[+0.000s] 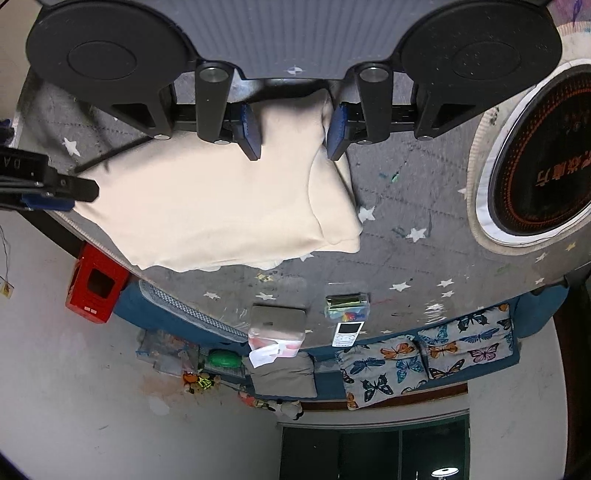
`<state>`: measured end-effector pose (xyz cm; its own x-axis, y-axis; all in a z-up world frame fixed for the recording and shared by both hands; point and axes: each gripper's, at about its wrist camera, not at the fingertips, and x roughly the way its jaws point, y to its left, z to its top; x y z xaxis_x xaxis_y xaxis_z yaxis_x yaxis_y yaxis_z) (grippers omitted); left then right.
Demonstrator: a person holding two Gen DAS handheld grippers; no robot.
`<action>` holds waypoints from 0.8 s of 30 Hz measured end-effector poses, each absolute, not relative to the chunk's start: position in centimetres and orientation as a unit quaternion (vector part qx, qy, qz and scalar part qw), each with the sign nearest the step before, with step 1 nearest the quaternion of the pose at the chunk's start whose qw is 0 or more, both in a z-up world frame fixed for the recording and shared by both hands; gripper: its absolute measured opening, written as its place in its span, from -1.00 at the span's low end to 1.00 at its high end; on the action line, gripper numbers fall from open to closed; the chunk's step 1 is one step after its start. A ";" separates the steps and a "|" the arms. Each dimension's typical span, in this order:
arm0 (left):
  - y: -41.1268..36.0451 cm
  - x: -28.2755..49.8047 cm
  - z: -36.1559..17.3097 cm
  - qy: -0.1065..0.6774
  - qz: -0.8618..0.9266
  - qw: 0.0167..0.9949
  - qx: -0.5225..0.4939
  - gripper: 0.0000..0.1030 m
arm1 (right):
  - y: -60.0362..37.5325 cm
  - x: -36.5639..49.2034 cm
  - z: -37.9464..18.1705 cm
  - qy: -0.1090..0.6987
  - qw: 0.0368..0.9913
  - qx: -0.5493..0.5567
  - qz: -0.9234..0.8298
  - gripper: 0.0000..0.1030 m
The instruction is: Fold clothes
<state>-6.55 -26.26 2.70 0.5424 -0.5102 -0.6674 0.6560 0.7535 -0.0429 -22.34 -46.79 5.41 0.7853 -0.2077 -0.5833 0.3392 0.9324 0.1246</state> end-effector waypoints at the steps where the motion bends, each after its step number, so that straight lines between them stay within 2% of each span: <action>1: -26.2 -6.6 2.6 0.342 -0.334 0.872 0.107 -0.15 | -46.6 -22.0 5.3 0.294 0.939 0.110 -0.141 0.01; 12: -26.0 -6.4 2.3 0.349 -0.328 0.871 0.108 -0.11 | -43.9 -20.2 4.5 0.308 0.942 0.066 -0.116 0.09; 16: -25.9 -6.5 2.3 0.350 -0.326 0.872 0.108 -0.06 | -42.9 -19.9 5.3 0.293 0.949 0.061 -0.099 0.13; 24: -26.0 -6.7 2.4 0.352 -0.321 0.872 0.110 0.02 | -41.5 -18.3 3.5 0.313 0.945 0.046 -0.087 0.24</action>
